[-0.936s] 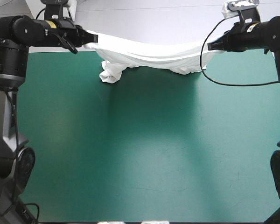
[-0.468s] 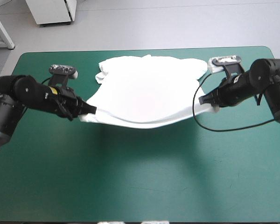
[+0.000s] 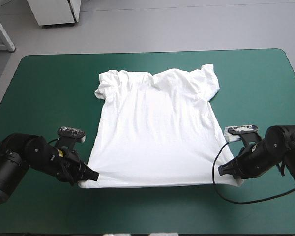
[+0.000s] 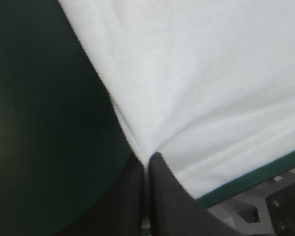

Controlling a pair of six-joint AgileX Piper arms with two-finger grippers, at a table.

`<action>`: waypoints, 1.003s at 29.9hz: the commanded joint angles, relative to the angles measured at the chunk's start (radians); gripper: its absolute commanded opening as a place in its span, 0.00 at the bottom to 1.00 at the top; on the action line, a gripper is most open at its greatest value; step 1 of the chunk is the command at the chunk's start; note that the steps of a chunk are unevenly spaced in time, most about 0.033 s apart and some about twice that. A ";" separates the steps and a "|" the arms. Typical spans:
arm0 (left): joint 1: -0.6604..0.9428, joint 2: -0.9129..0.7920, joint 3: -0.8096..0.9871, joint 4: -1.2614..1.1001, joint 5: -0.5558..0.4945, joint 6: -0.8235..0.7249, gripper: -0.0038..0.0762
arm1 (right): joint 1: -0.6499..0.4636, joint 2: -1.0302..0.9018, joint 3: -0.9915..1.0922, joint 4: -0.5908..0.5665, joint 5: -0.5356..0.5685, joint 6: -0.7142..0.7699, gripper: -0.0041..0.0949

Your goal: Fold the cloth

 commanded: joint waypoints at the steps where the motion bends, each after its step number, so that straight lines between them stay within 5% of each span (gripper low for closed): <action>1: -0.007 -0.056 0.066 -0.045 0.049 -0.011 0.04 | 0.002 -0.054 0.027 0.010 0.011 -0.001 0.02; 16: -0.007 -0.118 0.198 -0.050 0.049 -0.033 0.04 | 0.002 -0.064 0.154 0.037 0.011 -0.027 0.04; 20: -0.007 -0.118 0.198 -0.087 0.049 -0.026 0.15 | 0.002 -0.064 0.154 0.054 0.011 -0.027 0.22; 25: -0.007 -0.120 0.198 -0.107 0.051 -0.027 0.44 | 0.002 -0.095 0.148 0.040 0.011 -0.003 0.56; 30: -0.007 -0.150 0.169 -0.141 0.051 -0.047 0.53 | 0.002 -0.148 0.082 0.020 0.011 0.004 0.61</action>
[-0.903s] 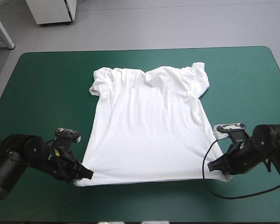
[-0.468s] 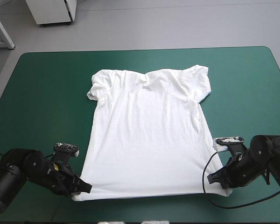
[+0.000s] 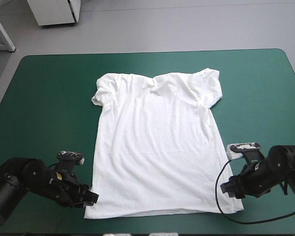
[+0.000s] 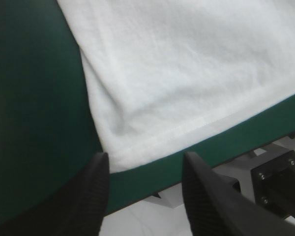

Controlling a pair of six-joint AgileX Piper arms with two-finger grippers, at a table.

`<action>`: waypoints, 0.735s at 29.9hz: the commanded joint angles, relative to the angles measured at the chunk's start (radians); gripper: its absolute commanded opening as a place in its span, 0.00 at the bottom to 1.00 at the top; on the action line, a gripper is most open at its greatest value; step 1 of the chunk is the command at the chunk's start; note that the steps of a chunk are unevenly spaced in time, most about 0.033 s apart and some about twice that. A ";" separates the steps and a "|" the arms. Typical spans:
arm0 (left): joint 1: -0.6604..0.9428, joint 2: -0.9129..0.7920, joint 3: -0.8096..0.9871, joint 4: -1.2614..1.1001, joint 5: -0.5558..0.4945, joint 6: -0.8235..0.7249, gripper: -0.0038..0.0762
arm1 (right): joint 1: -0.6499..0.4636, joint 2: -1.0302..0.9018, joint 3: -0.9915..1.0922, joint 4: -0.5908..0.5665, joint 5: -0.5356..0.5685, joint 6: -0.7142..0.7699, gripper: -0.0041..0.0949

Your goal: Fold the cloth

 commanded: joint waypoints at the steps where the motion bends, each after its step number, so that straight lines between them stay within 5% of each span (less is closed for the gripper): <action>1: -0.007 -0.036 -0.081 -0.046 0.063 -0.018 0.53 | 0.002 -0.044 -0.090 -0.005 0.024 0.011 0.62; 10: -0.007 0.161 -0.429 0.228 -0.117 -0.059 0.53 | 0.000 0.043 -0.321 -0.174 -0.124 0.092 0.62; 22: -0.007 0.667 -0.700 0.301 -0.279 -0.044 0.53 | 0.000 0.351 -0.545 -0.176 -0.229 0.075 0.62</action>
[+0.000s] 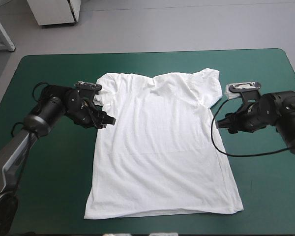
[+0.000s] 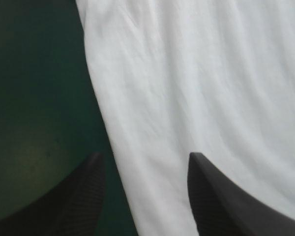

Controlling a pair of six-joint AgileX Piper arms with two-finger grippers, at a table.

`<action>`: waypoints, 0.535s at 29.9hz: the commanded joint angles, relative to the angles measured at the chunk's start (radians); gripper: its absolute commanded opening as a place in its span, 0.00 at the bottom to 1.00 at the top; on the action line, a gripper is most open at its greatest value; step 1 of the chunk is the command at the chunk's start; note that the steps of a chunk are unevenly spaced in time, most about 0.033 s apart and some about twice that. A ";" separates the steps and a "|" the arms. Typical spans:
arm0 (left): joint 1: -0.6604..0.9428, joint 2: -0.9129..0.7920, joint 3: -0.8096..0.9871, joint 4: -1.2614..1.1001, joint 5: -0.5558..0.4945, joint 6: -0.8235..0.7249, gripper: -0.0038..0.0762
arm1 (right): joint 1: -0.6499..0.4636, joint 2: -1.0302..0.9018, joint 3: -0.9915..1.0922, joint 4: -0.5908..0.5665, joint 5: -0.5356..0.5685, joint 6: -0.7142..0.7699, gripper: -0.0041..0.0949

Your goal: Fold the cloth

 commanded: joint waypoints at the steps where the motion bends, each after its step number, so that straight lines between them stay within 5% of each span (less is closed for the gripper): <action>1: -0.005 0.063 -0.083 0.061 -0.060 -0.014 0.53 | 0.000 0.044 -0.087 -0.004 -0.050 -0.018 0.62; 16: 0.065 0.305 -0.216 0.069 -0.061 -0.014 0.53 | 0.000 0.155 -0.171 -0.002 -0.100 -0.051 0.62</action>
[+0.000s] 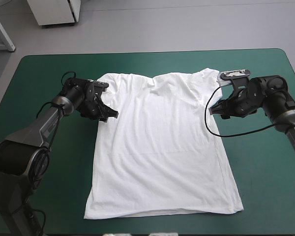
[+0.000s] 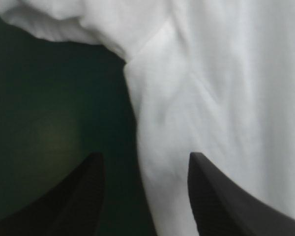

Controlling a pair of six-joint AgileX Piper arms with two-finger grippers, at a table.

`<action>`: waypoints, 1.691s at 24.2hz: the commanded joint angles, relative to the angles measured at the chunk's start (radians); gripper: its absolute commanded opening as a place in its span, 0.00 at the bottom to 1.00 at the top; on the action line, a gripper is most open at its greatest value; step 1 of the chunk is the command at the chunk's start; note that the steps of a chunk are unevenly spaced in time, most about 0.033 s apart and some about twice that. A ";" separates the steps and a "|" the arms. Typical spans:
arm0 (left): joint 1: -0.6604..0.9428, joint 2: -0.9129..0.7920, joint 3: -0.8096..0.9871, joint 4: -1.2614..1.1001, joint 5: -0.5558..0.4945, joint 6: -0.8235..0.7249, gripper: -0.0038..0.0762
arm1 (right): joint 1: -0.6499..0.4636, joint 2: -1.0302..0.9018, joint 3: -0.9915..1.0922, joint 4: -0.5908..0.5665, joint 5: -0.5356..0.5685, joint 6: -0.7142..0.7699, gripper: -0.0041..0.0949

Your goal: Fold the cloth

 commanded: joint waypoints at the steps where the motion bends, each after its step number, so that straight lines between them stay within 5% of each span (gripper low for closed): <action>1: 0.014 -0.025 -0.034 -0.031 -0.009 -0.002 0.53 | 0.000 -0.014 -0.033 -0.001 -0.055 -0.013 0.62; 10: 0.014 0.032 -0.034 -0.116 0.021 0.051 0.48 | 0.000 0.074 -0.037 0.028 -0.076 -0.027 0.62; 16: 0.014 0.056 -0.034 -0.141 0.025 0.076 0.03 | 0.000 0.141 -0.062 0.056 -0.103 -0.043 0.62; 30: 0.014 0.056 -0.036 -0.141 0.032 0.096 0.04 | 0.005 0.398 -0.173 0.148 -0.091 -0.093 0.61; 32: 0.014 0.056 -0.036 -0.141 0.031 0.096 0.04 | 0.016 0.424 -0.173 0.158 -0.083 -0.105 0.53; 37: 0.014 0.056 -0.036 -0.141 0.025 0.096 0.04 | 0.072 0.488 -0.173 0.214 -0.041 -0.156 0.03; 41: 0.014 0.044 -0.036 -0.146 0.025 0.096 0.04 | 0.080 0.492 -0.175 0.241 -0.041 -0.154 0.03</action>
